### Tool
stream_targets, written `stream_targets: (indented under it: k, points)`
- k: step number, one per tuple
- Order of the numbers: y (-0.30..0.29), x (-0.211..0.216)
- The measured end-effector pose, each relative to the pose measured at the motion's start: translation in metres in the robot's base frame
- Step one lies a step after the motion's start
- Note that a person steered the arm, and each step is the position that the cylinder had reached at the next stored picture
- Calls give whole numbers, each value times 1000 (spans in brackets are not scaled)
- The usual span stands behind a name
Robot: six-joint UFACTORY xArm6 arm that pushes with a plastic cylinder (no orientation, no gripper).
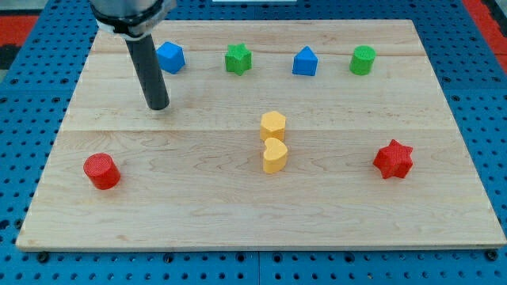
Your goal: Push the yellow heart right a bit
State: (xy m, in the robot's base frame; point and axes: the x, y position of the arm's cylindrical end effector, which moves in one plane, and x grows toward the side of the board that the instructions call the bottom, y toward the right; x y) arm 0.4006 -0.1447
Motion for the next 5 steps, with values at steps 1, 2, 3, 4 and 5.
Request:
stream_targets:
  k: [1,2,3,4,5]
  points:
    - [2,10]
    - [22,58]
    - [63,90]
    - [66,90]
    - [78,98]
